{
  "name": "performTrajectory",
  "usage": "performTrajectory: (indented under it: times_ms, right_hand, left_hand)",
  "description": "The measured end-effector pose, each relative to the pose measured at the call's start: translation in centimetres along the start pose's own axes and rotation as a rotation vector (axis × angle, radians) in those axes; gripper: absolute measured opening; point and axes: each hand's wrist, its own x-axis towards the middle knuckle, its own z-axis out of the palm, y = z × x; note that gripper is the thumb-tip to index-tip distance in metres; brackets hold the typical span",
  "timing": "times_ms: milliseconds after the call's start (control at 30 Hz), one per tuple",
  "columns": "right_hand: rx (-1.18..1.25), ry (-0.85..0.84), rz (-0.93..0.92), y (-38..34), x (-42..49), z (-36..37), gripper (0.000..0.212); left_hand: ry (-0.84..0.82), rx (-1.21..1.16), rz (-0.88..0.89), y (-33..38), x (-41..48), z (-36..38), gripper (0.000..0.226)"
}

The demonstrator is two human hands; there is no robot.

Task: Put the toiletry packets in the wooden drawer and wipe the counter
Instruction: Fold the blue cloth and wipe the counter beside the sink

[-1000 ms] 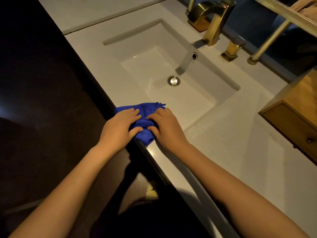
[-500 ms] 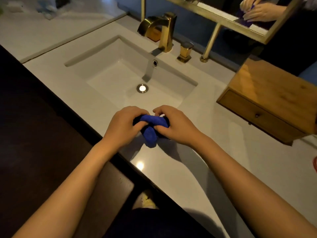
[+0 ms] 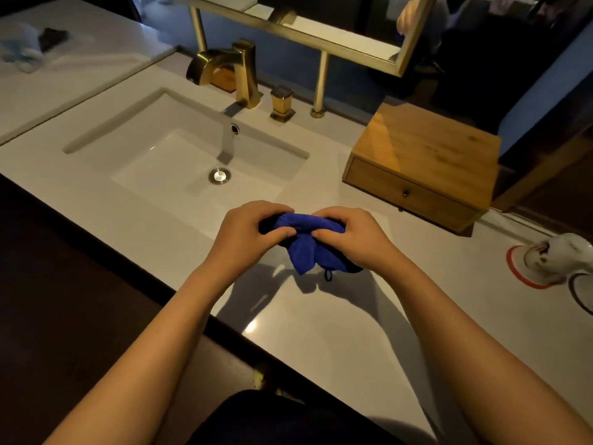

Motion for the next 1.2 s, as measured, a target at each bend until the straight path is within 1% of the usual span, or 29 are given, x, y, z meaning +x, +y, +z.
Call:
performTrajectory:
  times_ms: [133,167,233,333,400,467,533,600,700,733,800,867,933,1000,1033,1133,1200]
  right_hand:
    - [-0.001,0.024,0.032,1.5,-1.3,-1.2,0.021]
    - [0.003,0.059,0.039,1.9,-1.6,-1.5,0.021]
    - [-0.011,0.181,0.052,3.0,-2.1,-2.2,0.020]
    - [-0.049,0.372,0.137,4.9,-3.0,-3.1,0.014]
    - [-0.087,0.481,0.186,6.6,-3.4,-2.6,0.012]
    - [-0.176,0.550,0.208,8.2,-3.5,-1.4,0.022]
    - [-0.213,0.519,0.229,9.1,-3.6,0.4,0.035]
    - [-0.207,0.414,0.213,9.2,-3.8,2.0,0.046]
    - [-0.182,0.234,0.132,9.1,-3.9,3.3,0.058]
    - [-0.225,0.184,0.113,9.2,-3.7,3.1,0.059]
    - [-0.435,0.118,0.084,9.3,-2.9,2.4,0.053]
    - [-0.639,0.103,0.026,9.3,-1.9,1.7,0.048]
    - [-0.710,0.068,-0.045,9.4,-0.7,1.5,0.048]
    - [-0.657,0.011,-0.085,9.8,0.1,1.9,0.053]
    - [-0.630,0.008,-0.097,10.1,0.3,2.0,0.055]
    - [-0.624,0.065,-0.129,10.7,1.3,2.3,0.054]
    - [-0.602,0.114,-0.108,10.6,2.2,2.6,0.051]
  left_hand:
    - [-0.033,0.000,0.027,1.0,-0.5,2.0,0.029]
    - [-0.030,0.020,0.031,1.0,-0.6,2.4,0.031]
    - [0.020,0.076,0.019,0.5,-0.8,3.0,0.033]
    - [0.148,0.103,-0.099,-0.9,-1.8,3.3,0.028]
    - [0.204,0.126,-0.204,-2.3,-3.0,3.5,0.029]
    - [0.242,0.171,-0.303,-4.1,-4.4,3.8,0.033]
    - [0.278,0.211,-0.366,-5.4,-5.9,4.2,0.035]
    - [0.307,0.262,-0.371,-6.1,-7.0,4.5,0.034]
    - [0.316,0.399,-0.380,-7.0,-7.8,4.3,0.038]
    - [0.319,0.431,-0.387,-7.4,-7.8,4.0,0.039]
    - [0.330,0.467,-0.417,-8.4,-7.4,3.4,0.038]
    - [0.308,0.509,-0.460,-9.4,-6.9,3.0,0.039]
    - [0.252,0.556,-0.503,-10.3,-6.4,2.9,0.043]
    - [0.187,0.609,-0.556,-10.7,-6.2,3.2,0.048]
    - [0.162,0.638,-0.577,-10.8,-6.1,3.5,0.050]
    - [0.153,0.686,-0.602,-10.8,-6.1,3.9,0.054]
    - [0.158,0.702,-0.601,-10.8,-6.1,4.0,0.054]
